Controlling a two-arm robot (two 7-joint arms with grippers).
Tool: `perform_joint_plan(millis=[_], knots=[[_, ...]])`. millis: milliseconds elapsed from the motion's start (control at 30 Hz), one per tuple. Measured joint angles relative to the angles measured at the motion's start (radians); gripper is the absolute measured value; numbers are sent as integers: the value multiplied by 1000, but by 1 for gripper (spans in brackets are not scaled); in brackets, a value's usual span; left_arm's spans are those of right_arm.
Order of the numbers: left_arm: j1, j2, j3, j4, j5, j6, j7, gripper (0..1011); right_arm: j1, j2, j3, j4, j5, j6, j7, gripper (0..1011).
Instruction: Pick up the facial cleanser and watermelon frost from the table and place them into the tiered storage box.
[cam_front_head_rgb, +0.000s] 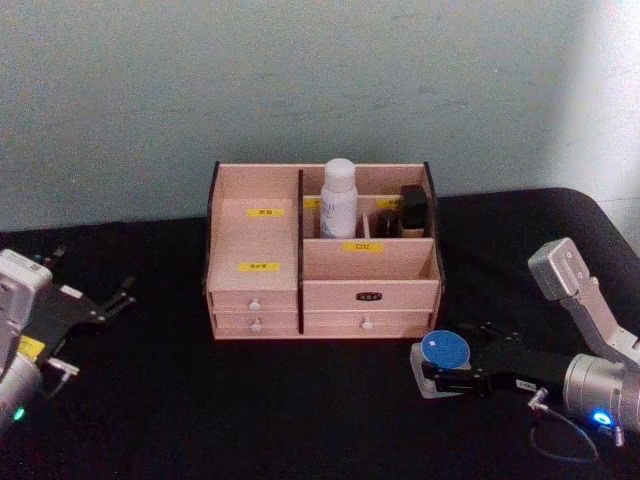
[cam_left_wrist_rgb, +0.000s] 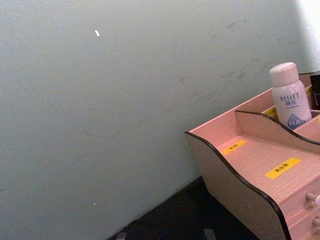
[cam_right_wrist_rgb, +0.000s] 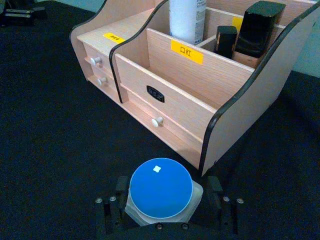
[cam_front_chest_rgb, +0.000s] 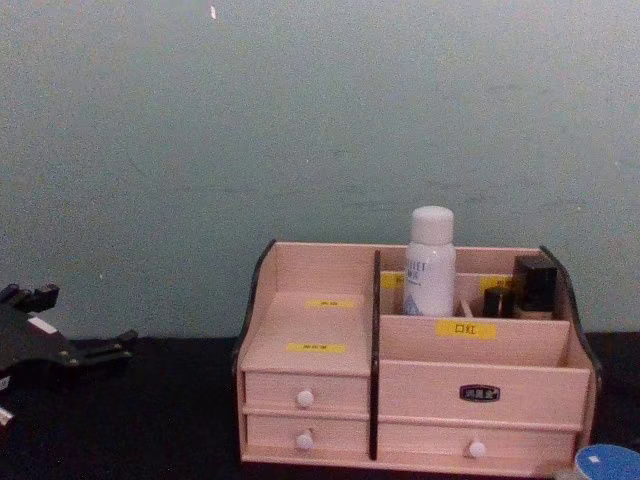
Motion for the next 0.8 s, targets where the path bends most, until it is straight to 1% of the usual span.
perform_joint_plan(millis=[800], knots=[[0,0,0,0,0,0,0,1001,-1,1,1,-1,1,0,-2,993]])
